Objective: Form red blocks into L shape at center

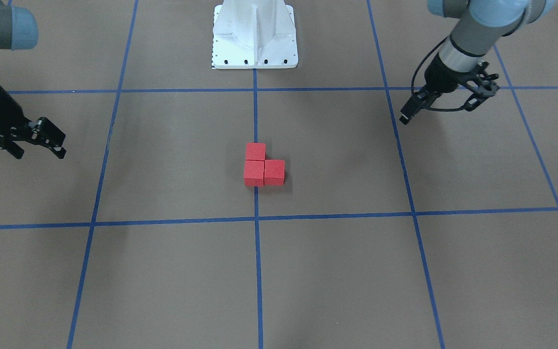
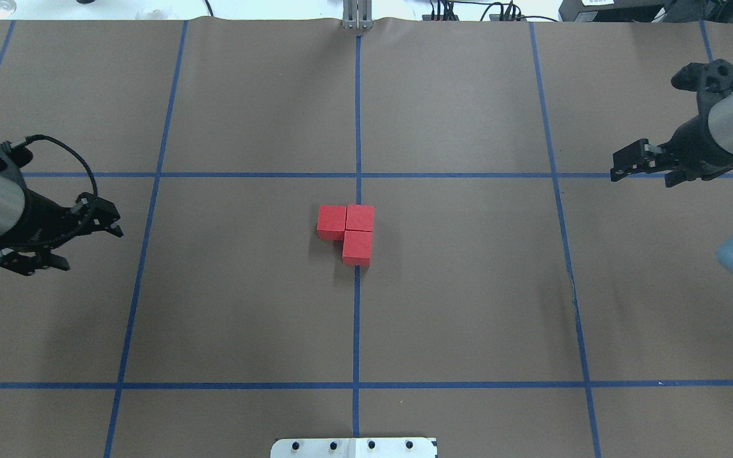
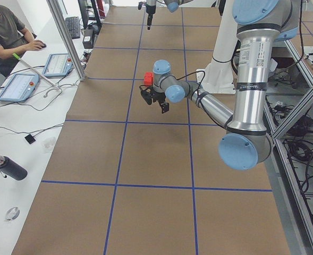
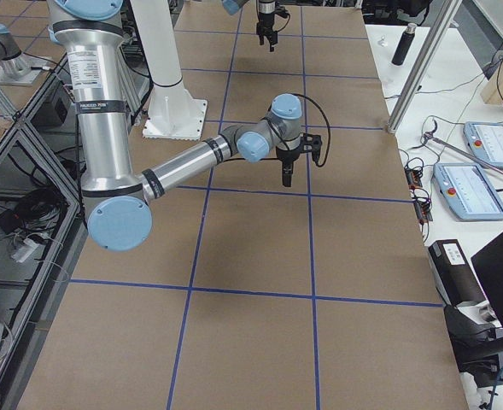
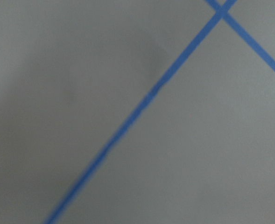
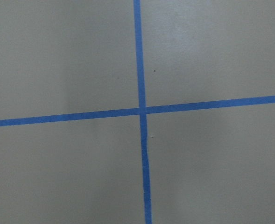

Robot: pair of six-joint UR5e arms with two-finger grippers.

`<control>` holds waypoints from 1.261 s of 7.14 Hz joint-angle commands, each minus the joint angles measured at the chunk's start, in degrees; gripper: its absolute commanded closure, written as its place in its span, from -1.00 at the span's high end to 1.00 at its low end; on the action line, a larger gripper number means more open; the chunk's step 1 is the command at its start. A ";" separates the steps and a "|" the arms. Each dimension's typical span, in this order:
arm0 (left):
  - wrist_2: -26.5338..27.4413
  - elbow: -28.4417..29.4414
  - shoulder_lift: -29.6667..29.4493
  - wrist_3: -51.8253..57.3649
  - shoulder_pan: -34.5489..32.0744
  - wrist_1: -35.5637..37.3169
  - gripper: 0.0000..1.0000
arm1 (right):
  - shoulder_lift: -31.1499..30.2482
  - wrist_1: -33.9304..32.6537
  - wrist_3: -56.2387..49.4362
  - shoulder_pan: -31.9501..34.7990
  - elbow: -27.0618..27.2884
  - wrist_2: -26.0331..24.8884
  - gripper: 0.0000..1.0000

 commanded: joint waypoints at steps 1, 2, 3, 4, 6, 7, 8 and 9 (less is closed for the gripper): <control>-10.62 3.97 6.20 29.61 -14.68 -1.11 1.00 | -2.68 -0.30 -12.40 8.49 -4.43 6.17 1.00; -13.29 8.35 7.44 43.85 -21.02 -1.11 1.00 | -3.12 -0.38 -20.02 13.05 -8.21 8.13 1.00; -13.49 13.18 7.45 55.13 -26.31 -1.11 1.00 | -3.47 -0.47 -26.45 17.80 -12.34 9.80 1.00; -13.50 16.27 7.45 64.38 -30.28 -1.02 1.00 | -3.48 -0.56 -31.04 21.24 -15.86 11.99 1.00; -12.71 19.46 7.28 71.58 -32.69 -0.67 1.00 | -3.04 -3.17 -33.63 24.16 -16.77 12.01 1.00; -12.62 21.03 7.19 71.59 -32.78 -0.84 1.00 | -2.43 -4.33 -34.86 24.09 -16.86 11.66 1.00; -12.88 20.96 6.76 70.81 -32.86 -0.24 1.00 | -2.07 -5.21 -34.87 24.09 -16.95 11.66 1.00; -13.05 20.79 6.40 70.72 -32.78 0.29 1.00 | -2.07 -5.22 -34.87 24.09 -16.95 11.66 1.00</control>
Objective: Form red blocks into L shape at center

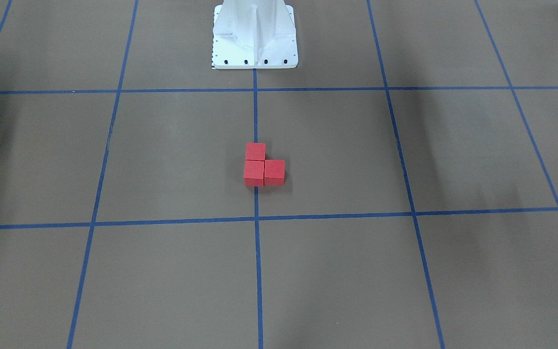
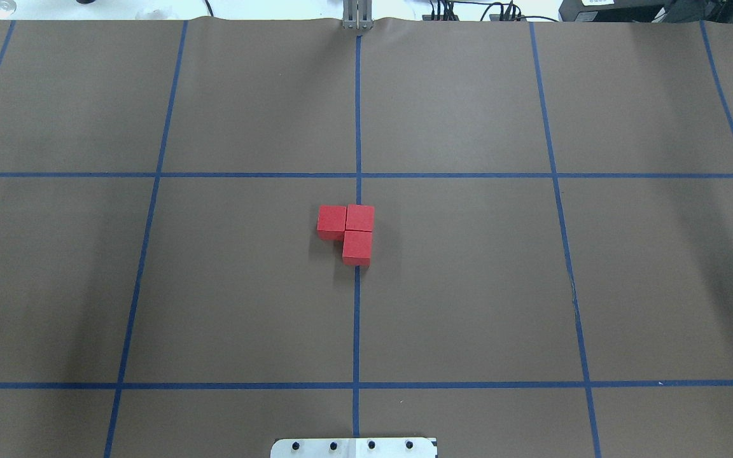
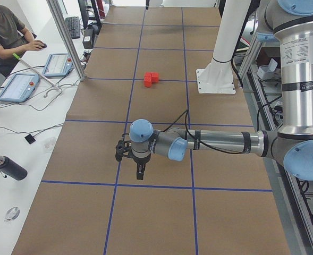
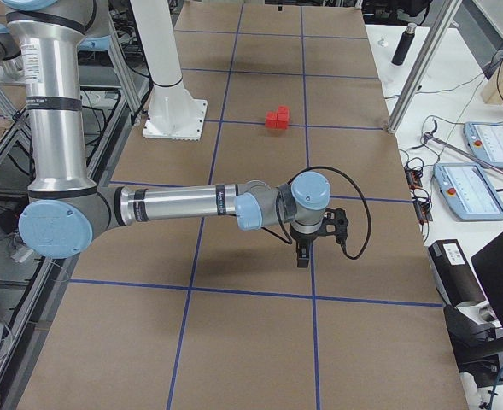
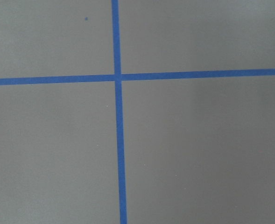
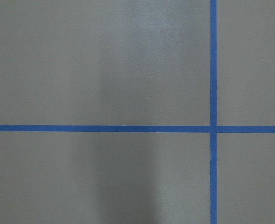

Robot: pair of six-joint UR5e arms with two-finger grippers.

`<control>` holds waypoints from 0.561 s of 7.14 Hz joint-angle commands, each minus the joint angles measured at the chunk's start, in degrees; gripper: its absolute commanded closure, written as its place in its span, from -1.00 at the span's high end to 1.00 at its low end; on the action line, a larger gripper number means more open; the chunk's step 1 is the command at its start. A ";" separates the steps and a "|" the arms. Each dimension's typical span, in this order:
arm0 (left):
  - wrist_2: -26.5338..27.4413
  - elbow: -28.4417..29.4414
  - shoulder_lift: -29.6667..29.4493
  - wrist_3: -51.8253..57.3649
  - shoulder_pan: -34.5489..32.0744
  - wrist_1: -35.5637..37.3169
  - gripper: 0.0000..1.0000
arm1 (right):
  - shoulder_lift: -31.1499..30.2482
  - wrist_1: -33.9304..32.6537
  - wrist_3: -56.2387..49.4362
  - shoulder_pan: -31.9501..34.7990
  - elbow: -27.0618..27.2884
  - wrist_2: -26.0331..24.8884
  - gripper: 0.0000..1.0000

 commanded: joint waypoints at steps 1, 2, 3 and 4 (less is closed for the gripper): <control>-0.71 -0.42 -0.77 -0.15 -0.12 3.03 1.00 | 0.29 -0.52 -0.21 -0.19 -0.07 -0.03 1.00; -2.37 -0.69 -0.69 -0.15 -0.29 3.49 1.00 | 0.29 -0.52 -0.21 -0.72 -0.15 -0.38 1.00; -2.65 -0.87 -1.64 -0.15 -1.08 5.58 1.00 | 0.12 -0.70 -0.38 -1.24 -0.15 -0.38 1.00; -2.65 -1.65 -3.83 -0.15 -2.04 11.00 1.00 | 0.03 -0.79 -2.13 -1.42 -0.24 -0.38 1.00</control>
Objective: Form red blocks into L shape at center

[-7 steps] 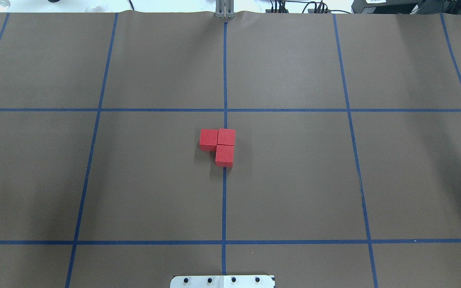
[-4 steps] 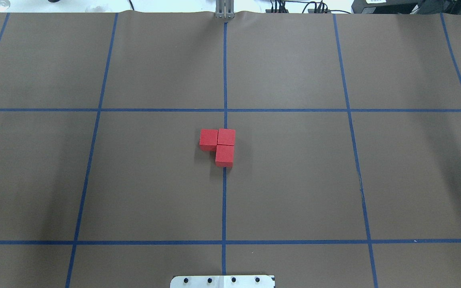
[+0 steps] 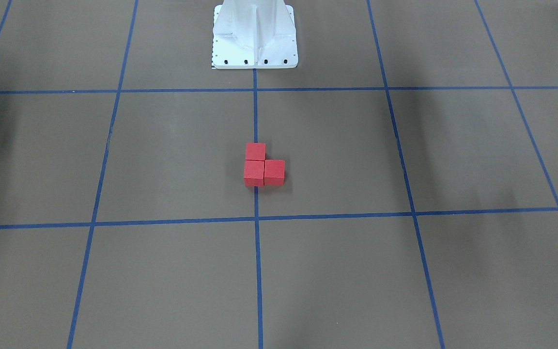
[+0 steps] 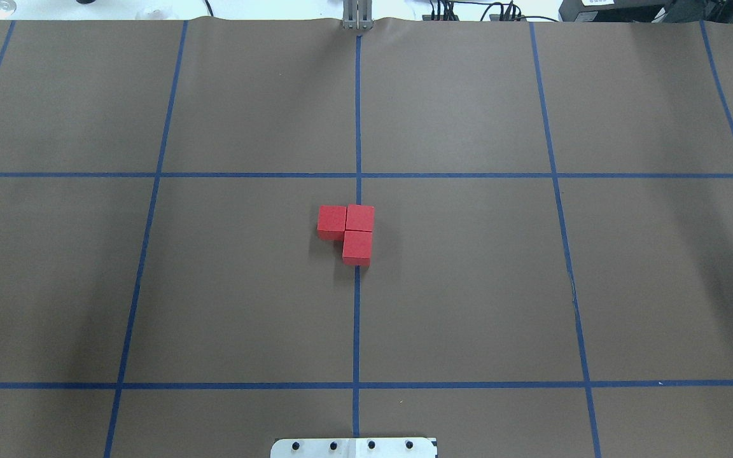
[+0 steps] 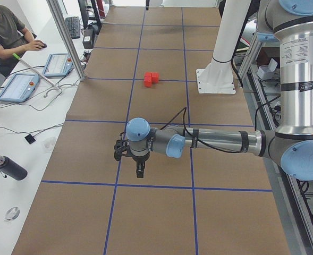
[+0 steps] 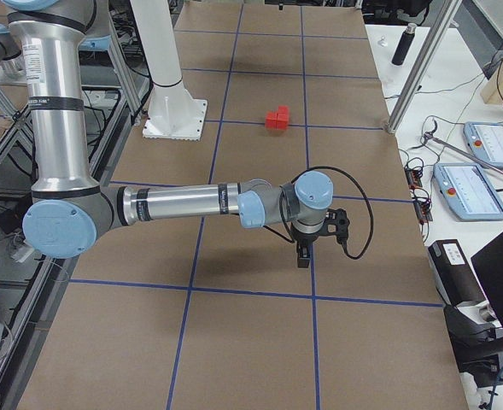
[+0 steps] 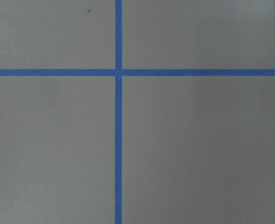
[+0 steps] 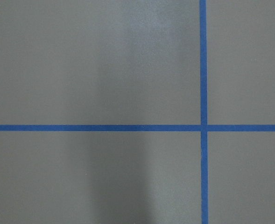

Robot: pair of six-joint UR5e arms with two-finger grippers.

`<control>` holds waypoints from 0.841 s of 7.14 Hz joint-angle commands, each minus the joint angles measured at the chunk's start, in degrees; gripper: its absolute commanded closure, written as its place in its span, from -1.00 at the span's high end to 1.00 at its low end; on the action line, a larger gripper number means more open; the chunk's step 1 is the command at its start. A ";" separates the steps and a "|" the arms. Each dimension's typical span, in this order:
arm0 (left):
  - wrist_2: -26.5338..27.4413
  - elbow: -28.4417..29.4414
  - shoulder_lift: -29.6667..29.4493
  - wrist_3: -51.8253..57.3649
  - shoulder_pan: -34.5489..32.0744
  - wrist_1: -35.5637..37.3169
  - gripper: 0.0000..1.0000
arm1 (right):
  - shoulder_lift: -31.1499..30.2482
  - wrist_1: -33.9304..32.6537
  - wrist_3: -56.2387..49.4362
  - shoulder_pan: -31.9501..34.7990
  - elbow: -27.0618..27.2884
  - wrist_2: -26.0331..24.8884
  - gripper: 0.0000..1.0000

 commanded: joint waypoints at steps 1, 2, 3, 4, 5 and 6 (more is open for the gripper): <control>-0.34 -2.20 -3.14 0.43 -1.64 9.12 1.00 | 0.05 -2.22 -3.06 0.03 0.27 -0.05 1.00; -0.34 -3.35 -2.29 0.87 -2.26 9.08 1.00 | 0.23 -3.03 -3.25 0.29 0.36 -0.14 1.00; -0.43 -3.36 -2.28 0.88 -2.27 9.08 1.00 | 0.23 -3.21 -3.25 0.64 0.62 -0.14 1.00; -0.43 -4.49 -2.28 1.22 -3.40 9.08 1.00 | 0.23 -3.21 -3.25 0.99 0.89 -0.14 1.00; -0.17 -3.98 -1.06 7.75 -4.89 9.34 1.00 | 0.23 -3.21 -3.25 1.43 0.89 -0.14 1.00; 0.09 -4.15 -0.44 9.04 -5.16 9.51 1.00 | 0.14 -3.21 -3.25 1.79 0.89 -0.14 1.00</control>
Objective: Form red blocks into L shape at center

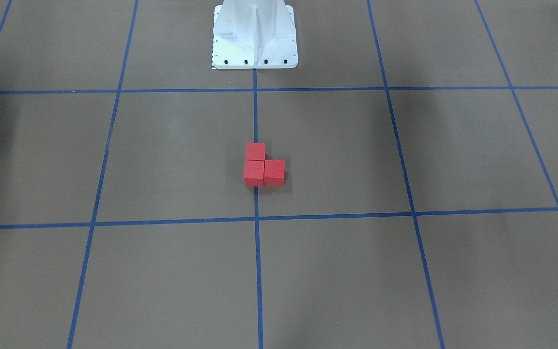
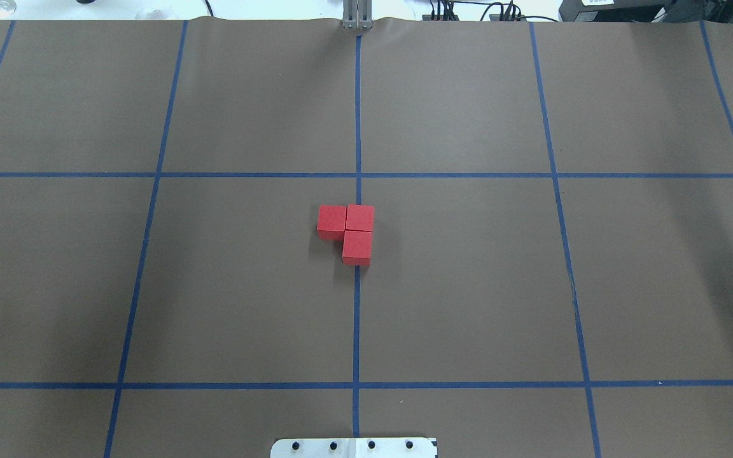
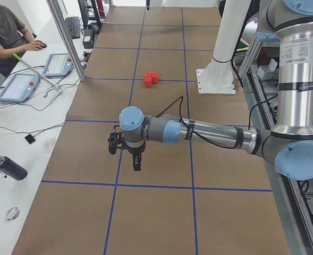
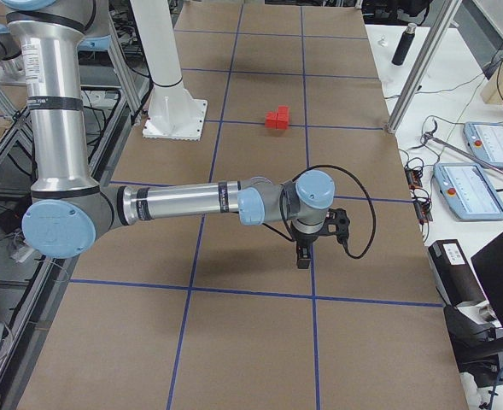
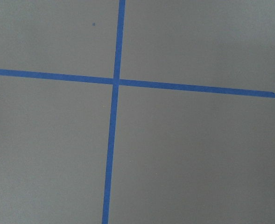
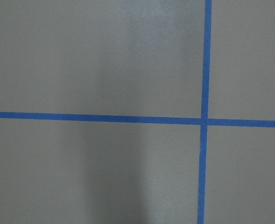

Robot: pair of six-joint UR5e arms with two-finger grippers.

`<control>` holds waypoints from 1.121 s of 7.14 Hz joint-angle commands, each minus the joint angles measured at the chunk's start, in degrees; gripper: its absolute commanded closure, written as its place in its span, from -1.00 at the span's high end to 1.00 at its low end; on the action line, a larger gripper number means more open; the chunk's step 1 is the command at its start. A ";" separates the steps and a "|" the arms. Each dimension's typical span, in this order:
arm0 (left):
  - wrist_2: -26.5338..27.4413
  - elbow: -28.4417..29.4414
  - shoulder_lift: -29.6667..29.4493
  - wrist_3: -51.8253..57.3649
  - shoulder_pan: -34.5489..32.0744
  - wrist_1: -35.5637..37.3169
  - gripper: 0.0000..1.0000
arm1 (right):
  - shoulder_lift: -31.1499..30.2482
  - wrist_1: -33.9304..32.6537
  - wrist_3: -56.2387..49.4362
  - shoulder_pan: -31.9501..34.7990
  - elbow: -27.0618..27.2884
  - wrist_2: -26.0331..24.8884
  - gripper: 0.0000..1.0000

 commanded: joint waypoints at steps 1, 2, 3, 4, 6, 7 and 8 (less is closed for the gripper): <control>0.21 0.13 1.69 2.23 -0.80 0.34 1.00 | -0.16 -0.03 -0.01 0.15 -0.12 -0.09 1.00; 0.21 -0.13 1.70 -0.39 -0.80 0.35 1.00 | -0.16 -0.03 -0.10 0.76 0.05 -0.09 1.00; 0.21 -0.57 1.61 -1.28 -0.71 0.26 1.00 | -0.16 -0.03 -0.10 0.85 0.14 -0.09 1.00; 0.30 0.04 1.44 -1.21 -0.54 0.17 1.00 | -0.16 -0.03 -0.10 0.85 0.14 -0.18 1.00; 0.30 -0.39 1.52 -1.21 -0.45 -0.09 1.00 | -0.16 0.06 -0.10 0.85 0.14 -0.18 1.00; 0.47 -0.31 1.61 -1.12 -0.45 -0.09 1.00 | -0.16 0.06 -0.19 0.94 0.05 -0.26 1.00; 0.39 -0.48 1.78 -1.03 -0.79 -0.18 1.00 | 0.02 0.06 -0.10 0.85 0.05 -0.27 1.00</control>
